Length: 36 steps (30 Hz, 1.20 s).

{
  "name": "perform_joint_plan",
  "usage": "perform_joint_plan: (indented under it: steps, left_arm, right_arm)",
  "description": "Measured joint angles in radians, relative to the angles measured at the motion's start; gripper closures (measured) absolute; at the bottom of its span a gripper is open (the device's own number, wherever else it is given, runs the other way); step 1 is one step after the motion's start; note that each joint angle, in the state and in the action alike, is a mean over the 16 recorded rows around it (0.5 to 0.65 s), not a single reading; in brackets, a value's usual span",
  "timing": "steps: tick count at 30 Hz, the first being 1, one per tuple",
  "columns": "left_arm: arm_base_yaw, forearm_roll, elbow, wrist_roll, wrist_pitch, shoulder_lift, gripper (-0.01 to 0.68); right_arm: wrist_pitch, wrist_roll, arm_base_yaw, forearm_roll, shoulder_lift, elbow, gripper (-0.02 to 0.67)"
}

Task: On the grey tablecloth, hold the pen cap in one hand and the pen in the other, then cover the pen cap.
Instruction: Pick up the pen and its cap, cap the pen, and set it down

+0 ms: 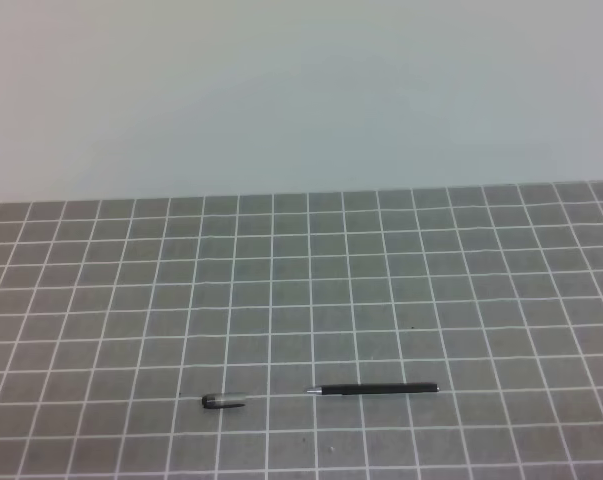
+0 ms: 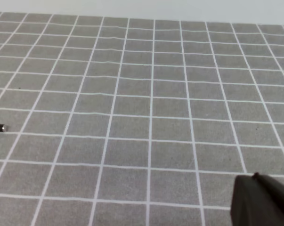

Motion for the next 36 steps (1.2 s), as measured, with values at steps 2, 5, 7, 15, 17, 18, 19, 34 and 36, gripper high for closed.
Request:
perform_joint_plan:
  steps: [2,5,7,15,17,18,19,34,36]
  left_arm:
    - [0.000,0.000,0.000,0.003,-0.039,0.000,0.332]
    - [0.000,0.001,0.000,0.011,-0.089,0.000,0.332]
    - [0.000,0.002,0.000,0.018,-0.114,0.000,0.332]
    - [0.000,0.007,0.000,0.046,-0.167,0.000,0.332]
    - [0.000,0.008,0.000,0.052,-0.184,0.000,0.332]
    - [0.000,0.009,0.000,0.054,-0.194,0.000,0.332]
    - [0.000,0.009,0.000,0.055,-0.205,0.000,0.332]
    - [0.000,0.007,0.000,0.033,-0.366,0.000,0.332]
    - [0.000,0.006,0.000,0.027,-0.372,0.000,0.332]
  right_arm:
    - [-0.001,0.000,0.000,-0.001,0.000,0.000,0.645]
    - [-0.006,0.000,0.000,-0.003,0.000,0.000,0.645]
    - [-0.017,0.000,0.000,-0.004,0.000,0.001,0.645]
    - [-0.153,0.000,0.000,-0.007,0.001,0.004,0.645]
    - [-0.209,0.000,0.000,-0.007,0.001,0.005,0.645]
    - [-0.240,0.000,0.000,-0.007,0.001,0.006,0.645]
    - [-0.270,0.000,0.000,-0.007,0.001,0.006,0.645]
    - [-0.515,0.001,0.000,-0.007,0.002,0.007,0.645]
    - [-0.515,0.001,0.000,-0.007,0.002,0.007,0.645]
